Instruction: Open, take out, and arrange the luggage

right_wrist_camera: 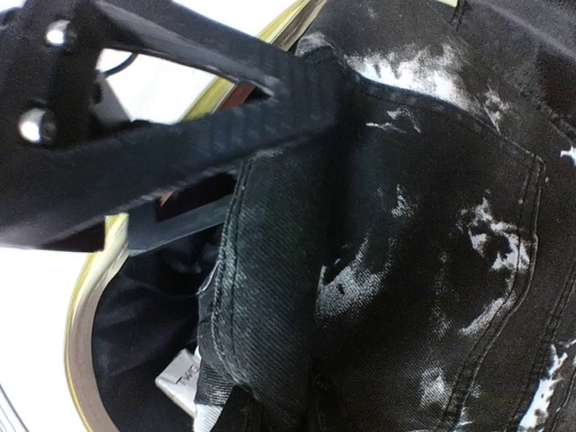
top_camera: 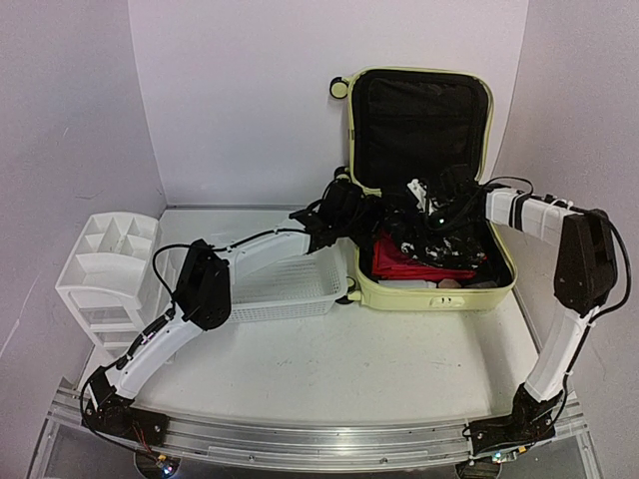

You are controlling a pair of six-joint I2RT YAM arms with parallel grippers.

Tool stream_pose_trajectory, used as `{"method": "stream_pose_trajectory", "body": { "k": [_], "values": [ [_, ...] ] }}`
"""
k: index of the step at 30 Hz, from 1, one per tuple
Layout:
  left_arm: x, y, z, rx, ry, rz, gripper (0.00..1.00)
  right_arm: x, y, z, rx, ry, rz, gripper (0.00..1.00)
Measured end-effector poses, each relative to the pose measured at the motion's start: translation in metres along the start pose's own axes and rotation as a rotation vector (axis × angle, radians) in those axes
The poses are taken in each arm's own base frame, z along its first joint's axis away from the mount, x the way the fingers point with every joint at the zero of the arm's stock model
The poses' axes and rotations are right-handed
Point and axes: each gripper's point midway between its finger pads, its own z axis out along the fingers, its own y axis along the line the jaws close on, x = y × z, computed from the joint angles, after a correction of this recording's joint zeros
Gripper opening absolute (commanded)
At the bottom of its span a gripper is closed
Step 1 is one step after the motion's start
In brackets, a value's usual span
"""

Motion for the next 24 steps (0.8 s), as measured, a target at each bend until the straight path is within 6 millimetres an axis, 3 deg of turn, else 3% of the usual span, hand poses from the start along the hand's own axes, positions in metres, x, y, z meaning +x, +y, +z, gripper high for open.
{"method": "stream_pose_trajectory", "body": {
  "k": [7, 19, 20, 22, 24],
  "values": [
    [0.006, 0.005, 0.007, 0.014, -0.007, 0.064, 0.59, 0.011, 0.007, -0.002, -0.03, 0.01, -0.01, 0.0],
    [0.007, 0.008, 0.01, 0.019, -0.022, 0.186, 0.06, 0.019, 0.013, -0.006, -0.032, 0.011, -0.037, 0.0],
    [0.007, 0.007, 0.01, 0.021, -0.022, 0.2, 0.01, 0.02, 0.013, -0.006, -0.029, 0.013, -0.038, 0.03],
    [0.009, 0.005, 0.01, 0.029, -0.023, 0.226, 0.0, 0.02, 0.013, -0.007, -0.021, 0.013, -0.04, 0.26],
    [0.009, 0.003, 0.01, 0.036, -0.024, 0.242, 0.0, 0.02, 0.013, -0.01, -0.008, 0.012, -0.029, 0.39]
  ]
}}
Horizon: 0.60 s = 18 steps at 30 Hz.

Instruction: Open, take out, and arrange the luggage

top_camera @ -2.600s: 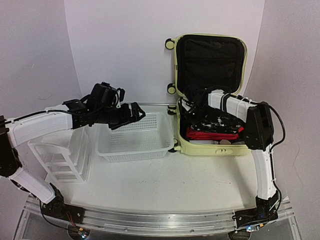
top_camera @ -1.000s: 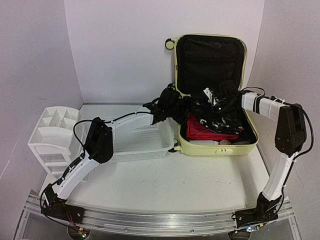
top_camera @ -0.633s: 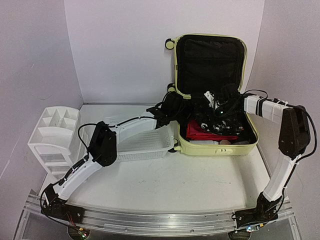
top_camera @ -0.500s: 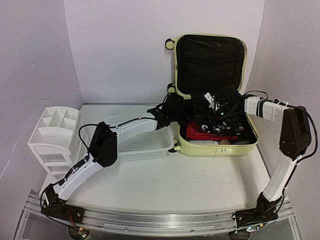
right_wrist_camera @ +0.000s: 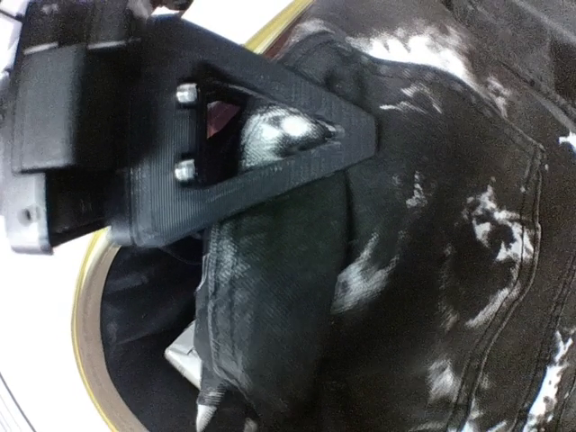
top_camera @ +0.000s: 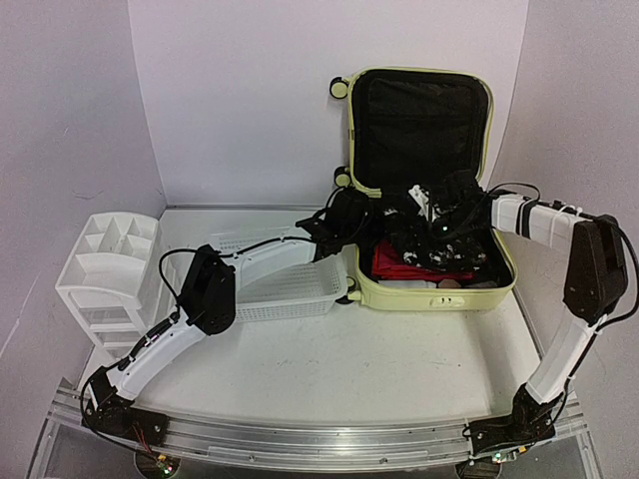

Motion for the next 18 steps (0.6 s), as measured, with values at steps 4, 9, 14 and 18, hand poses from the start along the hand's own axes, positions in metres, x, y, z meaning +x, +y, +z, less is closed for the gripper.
{"method": "stream_pose_trajectory", "body": {
  "k": [4, 9, 14, 18],
  "values": [
    [-0.001, 0.001, 0.0, -0.005, 0.0, 0.02, 0.0, -0.002, 0.004, -0.018, 0.048, 0.007, 0.053, 0.77],
    [-0.001, -0.006, -0.01, -0.02, 0.019, 0.025, 0.0, -0.023, 0.006, -0.075, 0.168, -0.062, 0.122, 0.84],
    [-0.006, -0.041, -0.037, 0.01, 0.071, 0.021, 0.0, -0.036, 0.01, -0.133, 0.253, -0.157, 0.141, 0.85],
    [-0.016, -0.065, -0.088, 0.004, 0.129, 0.012, 0.0, -0.031, 0.012, -0.15, 0.278, -0.164, 0.151, 0.85]
  ]
}}
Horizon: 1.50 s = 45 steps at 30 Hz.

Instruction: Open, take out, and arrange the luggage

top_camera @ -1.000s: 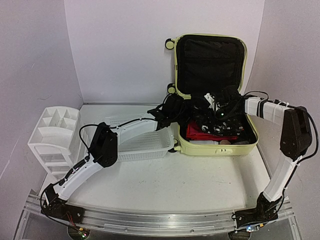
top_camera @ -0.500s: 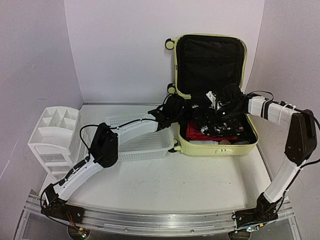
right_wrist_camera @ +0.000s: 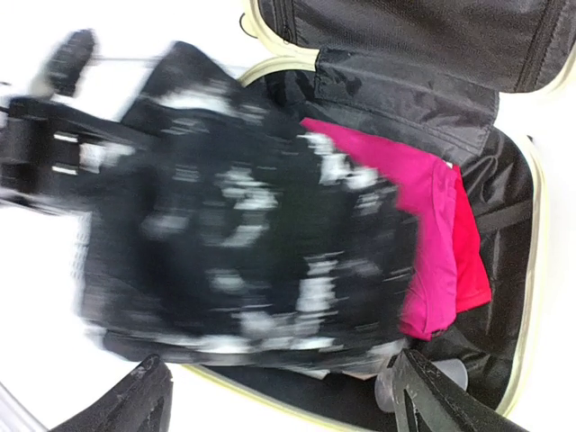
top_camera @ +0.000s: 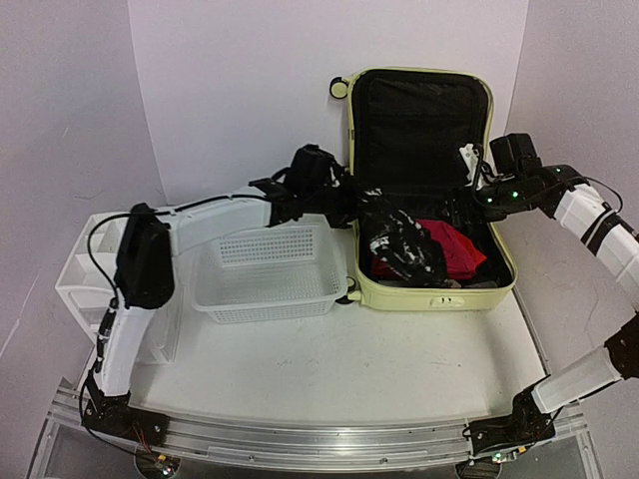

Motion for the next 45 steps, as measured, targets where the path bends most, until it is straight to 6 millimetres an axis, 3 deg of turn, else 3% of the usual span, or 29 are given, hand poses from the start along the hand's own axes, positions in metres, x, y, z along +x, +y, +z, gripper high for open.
{"method": "stream_pose_trajectory", "body": {
  "k": [3, 6, 9, 12, 16, 25, 45],
  "values": [
    [-0.007, -0.002, -0.055, -0.024, 0.03, 0.01, 0.0, 0.005, 0.0, -0.003, 0.0, 0.016, 0.008, 0.83],
    [-0.026, 0.013, -0.112, -0.056, 0.011, 0.025, 0.0, 0.011, 0.001, -0.001, -0.009, 0.036, 0.018, 0.81],
    [-0.044, 0.041, -0.154, -0.096, -0.016, 0.038, 0.0, 0.017, 0.004, 0.001, -0.026, 0.056, 0.028, 0.8],
    [-0.052, 0.079, -0.182, -0.153, -0.032, 0.049, 0.0, 0.019, 0.008, 0.002, -0.044, 0.063, 0.03, 0.8],
    [-0.041, 0.108, -0.194, -0.2, -0.003, 0.073, 0.0, 0.022, 0.017, 0.007, -0.065, 0.082, 0.02, 0.79],
    [-0.042, 0.124, -0.213, -0.197, 0.01, 0.118, 0.0, 0.029, 0.03, 0.015, -0.088, 0.112, -0.004, 0.79],
    [-0.046, 0.177, -0.232, -0.305, -0.002, 0.206, 0.0, 0.034, 0.038, 0.015, -0.088, 0.13, -0.041, 0.79]
  ]
}}
